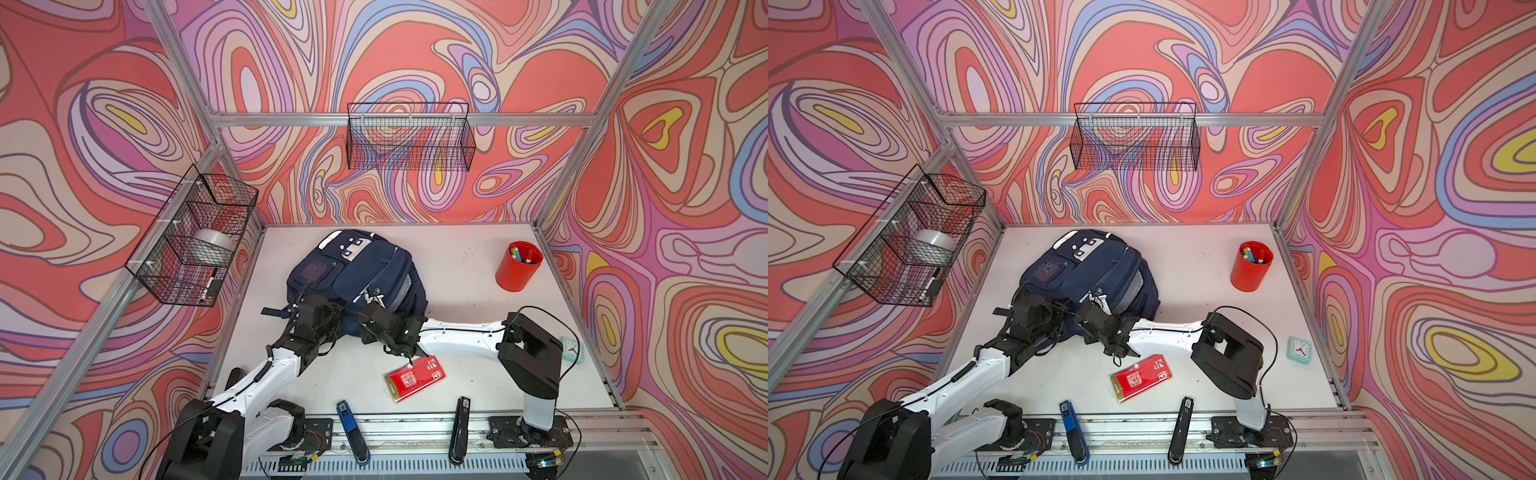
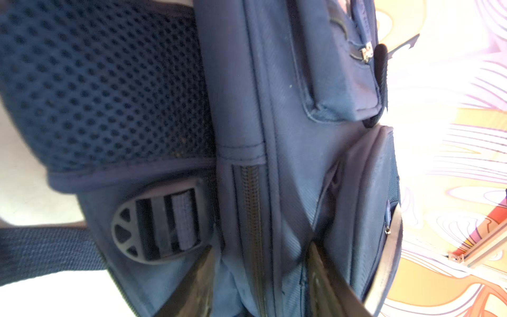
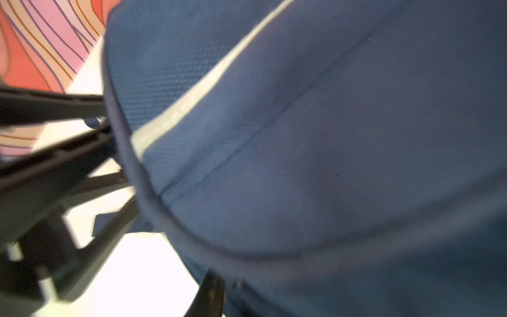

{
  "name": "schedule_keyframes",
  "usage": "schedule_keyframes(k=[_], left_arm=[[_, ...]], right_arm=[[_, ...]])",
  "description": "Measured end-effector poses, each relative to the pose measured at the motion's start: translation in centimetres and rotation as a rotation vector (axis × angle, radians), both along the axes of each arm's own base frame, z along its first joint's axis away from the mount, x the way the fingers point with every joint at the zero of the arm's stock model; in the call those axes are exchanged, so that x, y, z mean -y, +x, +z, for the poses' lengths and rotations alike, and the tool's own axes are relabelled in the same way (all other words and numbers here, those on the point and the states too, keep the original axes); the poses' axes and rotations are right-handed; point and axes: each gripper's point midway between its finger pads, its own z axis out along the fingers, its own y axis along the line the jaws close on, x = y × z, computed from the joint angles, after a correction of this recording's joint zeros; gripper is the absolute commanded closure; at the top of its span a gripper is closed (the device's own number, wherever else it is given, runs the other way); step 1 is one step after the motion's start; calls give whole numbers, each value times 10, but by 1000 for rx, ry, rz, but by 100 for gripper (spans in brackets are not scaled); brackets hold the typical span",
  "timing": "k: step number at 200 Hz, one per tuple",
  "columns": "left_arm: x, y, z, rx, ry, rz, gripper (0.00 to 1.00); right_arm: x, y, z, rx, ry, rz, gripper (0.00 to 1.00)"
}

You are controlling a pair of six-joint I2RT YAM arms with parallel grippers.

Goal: Pack books, pencil case, and school supplies into a backpack
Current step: Zip the student bag at the center of the table.

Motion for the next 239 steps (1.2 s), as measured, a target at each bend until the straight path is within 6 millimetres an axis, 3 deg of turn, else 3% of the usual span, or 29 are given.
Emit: schedule_keyframes(k=[17,33,59,72,115,155,194,216,239], left_arm=[[-3,0,4,13,7,15,65],[-6,-2,10,27,11,26,68],[0,-9,20,71,8,29,36],[6,-12,18,78,8,21,28],[10,0,9,97,27,56,29],[30,7,4,140,38,35,31],[35,16,-1,165,36,44,63],[35,17,-3,172,39,44,99],[37,17,-3,175,42,35,100]], right_arm=[[-3,5,-9,0,-30,-13,100],[-2,6,-12,-1,-36,-18,100],[-3,4,-11,-2,-25,-4,100],[-2,1,-10,-4,-16,13,100],[-4,-9,4,-1,34,79,100],[-10,-16,7,-21,66,145,100],[-12,-19,4,-39,80,178,100],[-12,-21,1,-42,78,194,100],[-7,-19,2,-31,55,192,100]])
